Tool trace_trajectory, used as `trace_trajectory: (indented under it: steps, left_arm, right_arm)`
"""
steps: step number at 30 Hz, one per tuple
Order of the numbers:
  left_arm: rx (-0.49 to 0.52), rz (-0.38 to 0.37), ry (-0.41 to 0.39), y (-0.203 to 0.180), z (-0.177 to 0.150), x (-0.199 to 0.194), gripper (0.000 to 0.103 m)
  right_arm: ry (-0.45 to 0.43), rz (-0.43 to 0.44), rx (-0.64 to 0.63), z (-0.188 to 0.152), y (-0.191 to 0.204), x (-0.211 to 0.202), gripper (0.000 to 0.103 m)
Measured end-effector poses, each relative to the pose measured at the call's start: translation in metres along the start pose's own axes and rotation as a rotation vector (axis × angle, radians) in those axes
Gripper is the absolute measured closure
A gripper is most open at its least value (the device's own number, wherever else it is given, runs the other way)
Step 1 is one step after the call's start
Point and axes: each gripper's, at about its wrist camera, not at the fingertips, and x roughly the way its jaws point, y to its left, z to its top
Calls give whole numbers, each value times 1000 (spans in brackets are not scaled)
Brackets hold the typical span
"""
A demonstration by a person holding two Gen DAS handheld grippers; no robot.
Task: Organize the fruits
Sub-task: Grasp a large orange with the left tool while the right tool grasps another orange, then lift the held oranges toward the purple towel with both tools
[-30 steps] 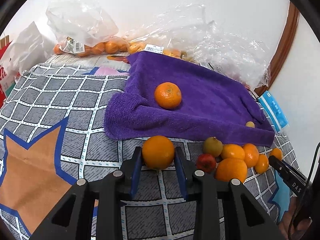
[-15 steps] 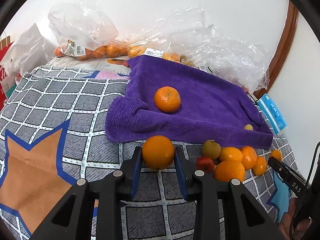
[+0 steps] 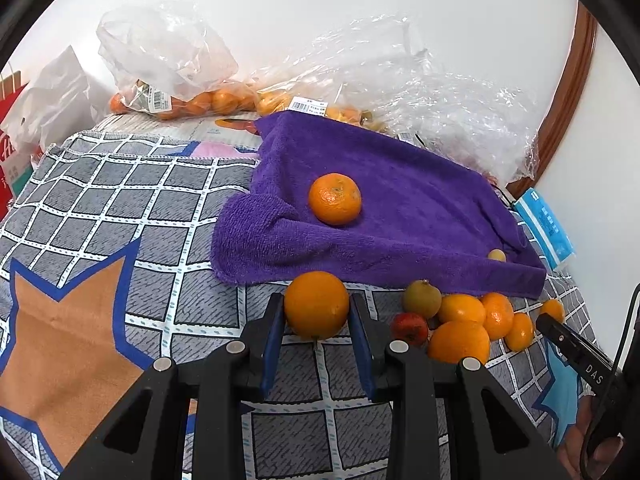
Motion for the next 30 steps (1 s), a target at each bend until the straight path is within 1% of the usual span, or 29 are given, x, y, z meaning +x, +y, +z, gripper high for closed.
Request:
trace_trajectory:
  steps: [4, 7, 10, 14, 23, 26, 30]
  left_arm:
    - [13, 10, -11, -3, 0, -4, 73]
    - [32, 30, -15, -6, 0, -8, 73]
    - [20, -5, -23, -6, 0, -18, 73]
    - [6, -22, -31, -8, 3, -30, 73]
    - [5, -25, -47, -17, 11, -56, 73]
    - [4, -22, -59, -19, 14, -63, 73]
    - [-15, -42, -56, -19, 18, -69, 73]
  right_arm:
    - [-20, -9, -7, 0, 3, -4, 68]
    - [-36, -11, -11, -1, 4, -9, 68]
    - [-28, -15, -14, -1, 5, -13, 68]
    - [-44, -17, -26, 4, 9, -25, 68]
    - [-93, -27, -76, 15, 29, -57, 68]
    - [-99, -23, -89, 17, 36, -61, 68]
    - [-106, -17, -95, 19, 41, -65, 68]
